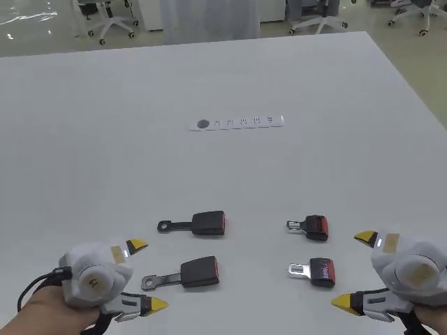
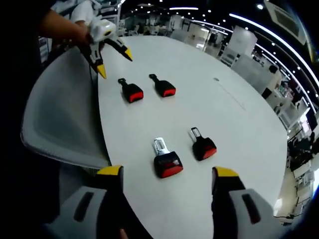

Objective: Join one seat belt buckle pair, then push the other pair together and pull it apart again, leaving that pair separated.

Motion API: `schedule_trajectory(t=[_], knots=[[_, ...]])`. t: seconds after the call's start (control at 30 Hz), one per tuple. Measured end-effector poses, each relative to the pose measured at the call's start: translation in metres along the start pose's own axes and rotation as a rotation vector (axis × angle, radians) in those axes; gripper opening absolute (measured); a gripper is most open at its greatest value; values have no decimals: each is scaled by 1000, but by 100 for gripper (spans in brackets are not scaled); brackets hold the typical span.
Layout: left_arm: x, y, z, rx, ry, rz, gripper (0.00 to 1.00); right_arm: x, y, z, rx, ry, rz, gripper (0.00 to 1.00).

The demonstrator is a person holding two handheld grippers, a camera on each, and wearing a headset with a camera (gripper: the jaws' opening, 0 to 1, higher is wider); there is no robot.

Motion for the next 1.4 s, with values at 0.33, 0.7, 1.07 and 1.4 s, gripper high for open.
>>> schedule_trajectory(t=[0.33, 0.7, 1.07, 1.4], knots=[[21, 7, 7, 9, -55, -52, 62, 13, -6, 1, -23, 48, -17, 64], [39, 9, 0, 36, -90, -109, 54, 33, -11, 2, -73, 91, -52, 61], [60, 16, 2, 73, -186, -137, 47, 51, -13, 15, -102, 144, -97, 49], [71, 14, 8, 124, -263, -165, 41, 71, -19, 7, -175, 239, -147, 40]])
Point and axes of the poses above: the centre of the closed fingertips' face, and the gripper's own axes: x roughly forward along the fingers, z roughly to its right, y roughly out of its top, the point moved 2 cm from there along -x, roughly backward along the fingers, and after that the axes turned 8 degrees about x, right-handed, at the moved point
